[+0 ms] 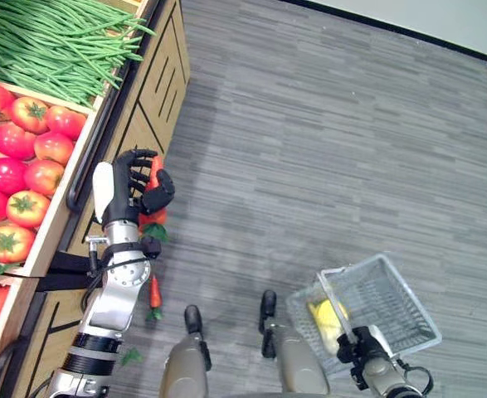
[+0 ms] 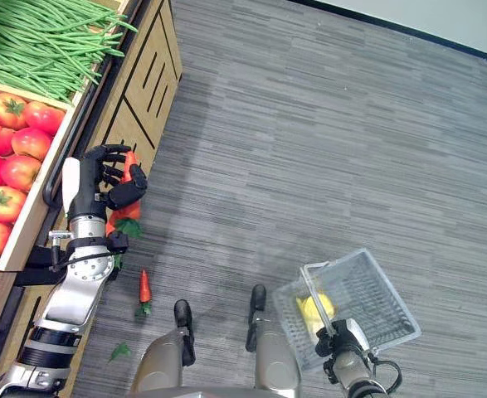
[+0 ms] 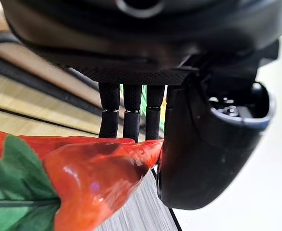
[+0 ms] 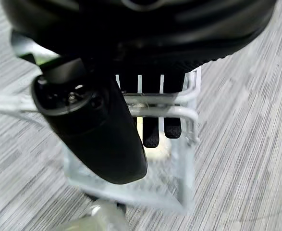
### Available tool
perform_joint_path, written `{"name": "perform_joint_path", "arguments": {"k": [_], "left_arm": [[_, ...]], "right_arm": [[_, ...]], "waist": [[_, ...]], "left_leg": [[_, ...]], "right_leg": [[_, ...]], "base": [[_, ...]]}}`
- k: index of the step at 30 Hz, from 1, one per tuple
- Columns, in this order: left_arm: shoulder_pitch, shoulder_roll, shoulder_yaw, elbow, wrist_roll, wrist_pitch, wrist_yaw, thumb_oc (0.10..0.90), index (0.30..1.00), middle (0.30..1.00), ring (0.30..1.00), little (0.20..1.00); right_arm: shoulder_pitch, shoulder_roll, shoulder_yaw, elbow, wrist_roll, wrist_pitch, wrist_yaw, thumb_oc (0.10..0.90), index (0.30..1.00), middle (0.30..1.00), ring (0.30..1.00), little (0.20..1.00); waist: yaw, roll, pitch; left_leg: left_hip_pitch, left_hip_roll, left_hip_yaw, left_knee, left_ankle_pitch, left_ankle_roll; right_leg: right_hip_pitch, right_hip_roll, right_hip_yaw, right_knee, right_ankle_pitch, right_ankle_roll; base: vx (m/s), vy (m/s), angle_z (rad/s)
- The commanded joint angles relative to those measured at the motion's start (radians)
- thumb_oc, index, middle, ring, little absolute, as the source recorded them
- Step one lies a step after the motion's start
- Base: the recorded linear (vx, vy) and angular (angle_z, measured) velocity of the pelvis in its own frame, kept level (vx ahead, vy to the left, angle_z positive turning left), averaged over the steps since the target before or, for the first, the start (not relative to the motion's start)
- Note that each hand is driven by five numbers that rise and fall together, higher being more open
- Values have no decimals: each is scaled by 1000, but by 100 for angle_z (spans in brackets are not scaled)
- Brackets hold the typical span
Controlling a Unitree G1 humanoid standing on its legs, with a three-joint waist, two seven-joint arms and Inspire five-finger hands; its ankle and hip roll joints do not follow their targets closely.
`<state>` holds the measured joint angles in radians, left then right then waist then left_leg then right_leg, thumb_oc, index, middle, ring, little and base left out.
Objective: Get the vegetables into the basket
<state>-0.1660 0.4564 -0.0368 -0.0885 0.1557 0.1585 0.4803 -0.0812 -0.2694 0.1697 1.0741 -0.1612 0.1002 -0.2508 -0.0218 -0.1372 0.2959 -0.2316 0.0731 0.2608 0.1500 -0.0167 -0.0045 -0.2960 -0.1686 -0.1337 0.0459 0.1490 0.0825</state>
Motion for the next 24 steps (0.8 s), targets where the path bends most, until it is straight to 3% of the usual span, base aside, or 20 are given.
{"name": "perform_joint_path", "arguments": {"k": [1, 3, 5, 8, 10, 12, 16, 17, 24], "left_arm": [[-27, 86, 52, -142, 37, -69, 50, 400, 300, 300, 300, 300], [-12, 88, 56, -141, 39, -65, 45, 400, 300, 300, 300, 300], [-1, 89, 51, -147, 34, -63, 31, 400, 300, 300, 300, 300], [-2, 87, 34, -150, 27, -63, 9, 400, 300, 300, 300, 300], [-1, 87, 28, -148, 29, -64, 0, 400, 300, 300, 300, 300], [16, 88, 17, -144, 26, -63, -28, 400, 300, 300, 300, 300], [50, 75, -1, -133, 19, -70, -66, 400, 300, 300, 300, 300], [60, 66, -33, -118, 1, -83, -104, 400, 300, 300, 300, 300], [69, 23, -132, -21, -35, -80, -177, 400, 300, 300, 300, 300]], "right_arm": [[16, -1, 40, -6, 24, -4, -11, 400, 300, 300, 300, 300], [20, 6, 37, -5, 24, 1, -11, 400, 300, 300, 300, 300], [26, 11, 32, -12, 17, 7, -8, 400, 300, 300, 300, 300], [23, 2, 27, -17, 2, 11, -10, 400, 300, 300, 300, 300], [22, -1, 25, -20, -1, 12, -10, 400, 300, 300, 300, 300], [12, -8, 17, -40, -3, 13, -20, 400, 300, 300, 300, 300], [13, -25, 16, -100, -14, 12, -23, 400, 300, 300, 300, 300], [10, -40, 15, -136, -19, 11, -28, 400, 300, 300, 300, 300], [-19, -64, 15, -319, 12, 4, -49, 400, 300, 300, 300, 300]], "waist": [[23, -65, -39], [29, -66, -40], [33, -58, -47], [35, -38, -58], [37, -35, -61], [64, -26, -92], [49, -23, -114], [36, -10, -125], [9, 37, -139]], "left_leg": [[-53, 51, -5, 154, -99, -38], [-28, 65, 29, 151, -109, -41], [13, 80, 62, 111, -87, -46], [36, 84, 91, 53, -49, -47], [42, 81, 100, 39, -38, -46], [66, 80, 133, -18, -29, -59], [87, 74, 178, -84, 51, -68], [99, 76, 163, -120, 76, -75], [143, 111, 136, -155, 113, -96]], "right_leg": [[165, -125, -1, -100, 79, 177], [155, -128, -10, -99, 123, 179], [151, -147, -62, -80, 155, 179], [178, -174, -145, -46, 137, 179], [189, -179, -158, -39, 131, 179], [240, -183, -225, -51, 97, 179], [225, -179, -229, -82, 78, 177], [225, -165, -219, -89, 40, 167], [252, -128, -216, -86, -14, 146]], "base": [[14, 84, -17], [10, 67, -44], [-39, 14, -81], [-94, 33, -47], [-120, 27, -32], [-113, 29, -38], [-56, -48, -64], [-56, -145, -26], [13, -118, 4]]}}
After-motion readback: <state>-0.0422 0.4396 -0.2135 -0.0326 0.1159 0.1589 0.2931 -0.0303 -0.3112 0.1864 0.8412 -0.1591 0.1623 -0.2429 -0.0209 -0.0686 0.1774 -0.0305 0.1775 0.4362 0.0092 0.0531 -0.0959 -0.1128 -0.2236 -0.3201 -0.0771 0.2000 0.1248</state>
